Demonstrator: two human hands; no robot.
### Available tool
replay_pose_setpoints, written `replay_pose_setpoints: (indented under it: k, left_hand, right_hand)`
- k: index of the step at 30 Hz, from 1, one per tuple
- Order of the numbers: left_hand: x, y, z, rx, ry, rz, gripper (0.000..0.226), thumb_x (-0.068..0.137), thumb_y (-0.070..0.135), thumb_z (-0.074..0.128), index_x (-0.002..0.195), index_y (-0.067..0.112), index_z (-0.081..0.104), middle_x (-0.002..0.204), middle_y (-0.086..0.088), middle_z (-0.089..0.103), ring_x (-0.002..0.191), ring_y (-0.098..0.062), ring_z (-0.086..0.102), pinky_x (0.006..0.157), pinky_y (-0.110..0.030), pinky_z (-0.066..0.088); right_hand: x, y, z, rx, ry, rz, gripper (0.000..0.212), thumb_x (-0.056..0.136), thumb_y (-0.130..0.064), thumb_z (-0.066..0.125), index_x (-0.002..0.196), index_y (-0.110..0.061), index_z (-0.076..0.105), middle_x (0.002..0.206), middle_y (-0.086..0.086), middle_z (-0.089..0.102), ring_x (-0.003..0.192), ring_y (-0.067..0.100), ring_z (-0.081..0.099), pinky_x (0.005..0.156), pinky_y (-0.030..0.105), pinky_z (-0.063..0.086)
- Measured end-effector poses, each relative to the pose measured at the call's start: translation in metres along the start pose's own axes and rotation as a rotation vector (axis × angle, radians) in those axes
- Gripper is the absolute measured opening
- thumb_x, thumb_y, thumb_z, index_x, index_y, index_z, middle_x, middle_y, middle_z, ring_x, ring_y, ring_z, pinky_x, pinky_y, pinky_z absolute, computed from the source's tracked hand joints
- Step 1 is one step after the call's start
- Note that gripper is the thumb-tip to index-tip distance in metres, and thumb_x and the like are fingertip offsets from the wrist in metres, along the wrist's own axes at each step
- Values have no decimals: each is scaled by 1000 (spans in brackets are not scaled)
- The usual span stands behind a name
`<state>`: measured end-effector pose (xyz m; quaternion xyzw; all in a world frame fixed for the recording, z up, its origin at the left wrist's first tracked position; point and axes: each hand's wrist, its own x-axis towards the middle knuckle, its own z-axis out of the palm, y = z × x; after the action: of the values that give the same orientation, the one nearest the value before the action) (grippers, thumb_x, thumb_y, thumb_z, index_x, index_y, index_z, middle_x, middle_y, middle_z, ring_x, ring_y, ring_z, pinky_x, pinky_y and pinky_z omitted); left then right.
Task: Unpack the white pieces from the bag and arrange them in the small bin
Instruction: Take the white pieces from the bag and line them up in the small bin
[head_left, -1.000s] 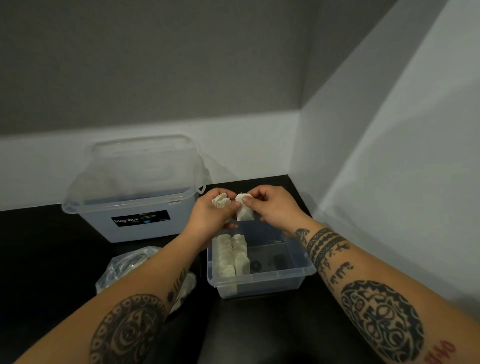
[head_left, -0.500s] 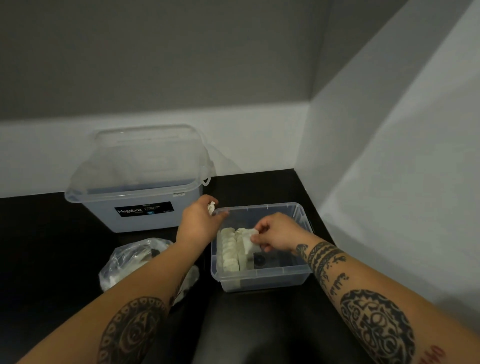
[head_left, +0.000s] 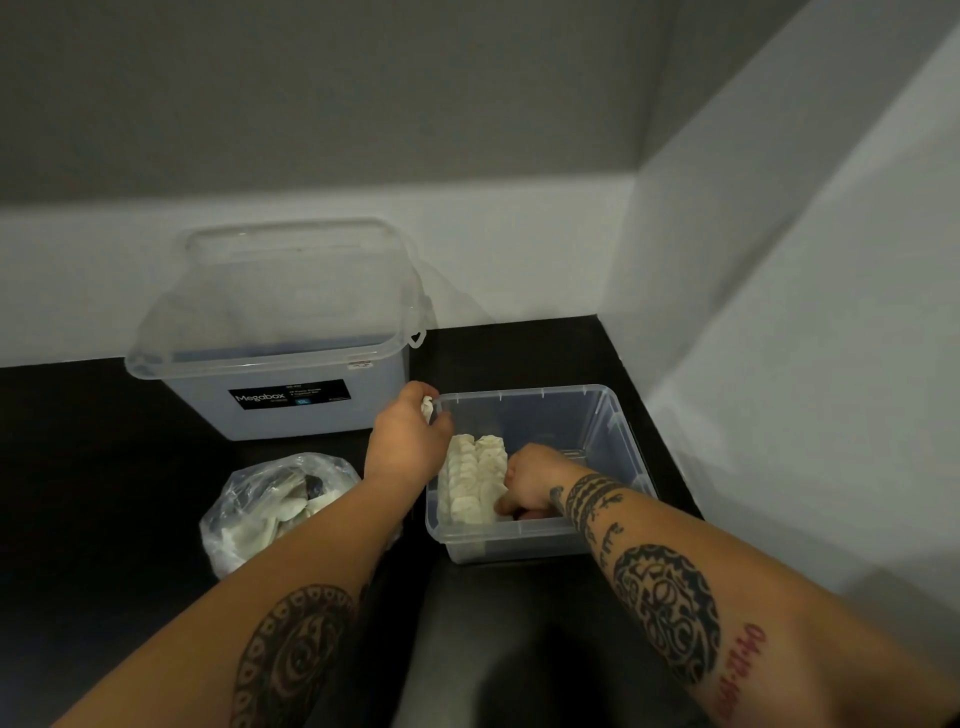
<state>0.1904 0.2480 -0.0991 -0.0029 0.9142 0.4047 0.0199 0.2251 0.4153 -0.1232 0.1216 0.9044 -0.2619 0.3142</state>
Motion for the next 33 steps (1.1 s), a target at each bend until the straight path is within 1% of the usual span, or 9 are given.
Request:
replay_pose_setpoints:
  k: [3,5,7,10,15,19,24,30,33]
  left_hand:
    - [0,0,0,7,2,-4,30,101,30,62,130,24,57,116,-5,66,92,-19,63,78,-35,57]
    - [0,1,0,18,3,-7,31,101,30,61,131,25,56,117,-5,65,93,-19,62,78,-35,57]
    - [0,1,1,22,8,1,30,101,30,61,131,24,56,118,-6,66,92,-18,61,77,-33,56]
    - [-1,2,0,21,12,7,30,101,29,61,131,23,57,119,-6,66,94,-18,62,78,-34,56]
    - [-1,1,0,24,9,9,30,101,30,61,130,24,57,117,-5,66,94,-18,62,75,-32,53]
    - [-1,0,0,24,12,13,28,101,31,61,129,24,57,114,-4,66,92,-19,62,73,-31,52]
    - [0,2,-1,32,-5,-6,30,101,31,61,131,24,56,118,-4,65,94,-16,59,75,-29,49]
    - [0,6,-5,33,-18,-4,40,98,38,67,133,21,58,118,-3,66,93,-13,55,77,-29,47]
    - [-2,8,-9,11,9,-6,43,97,40,68,132,18,58,110,-1,63,93,-14,55,76,-30,47]
  right_hand:
    - [0,1,1,43,-15,2,29,84,-24,82,108,-14,68,99,4,73,84,17,74,80,33,64]
    - [0,1,2,42,-12,-7,28,84,-24,82,107,-13,69,100,5,73,85,18,73,80,32,63]
    - [1,1,3,-45,-8,-36,31,85,-29,81,108,-13,70,101,4,72,89,19,71,81,32,61]
    - [0,0,4,-153,-8,-78,35,86,-32,79,114,-12,68,102,2,66,91,17,62,81,30,51]
    - [-1,-2,3,-168,14,-88,38,89,-29,76,119,-8,68,113,8,70,103,23,68,94,37,57]
    - [2,-1,3,-52,43,-67,28,88,-21,77,111,-8,68,101,9,76,90,22,76,86,40,62]
    - [1,3,3,55,63,-41,25,85,-20,80,105,-13,66,98,7,75,82,18,75,81,36,64]
    - [-3,5,2,150,63,-10,34,80,-22,86,105,-12,65,99,7,74,87,20,75,80,39,64]
    - [-7,3,-2,169,62,-22,36,78,-23,87,106,-12,65,99,7,75,89,21,75,81,41,64]
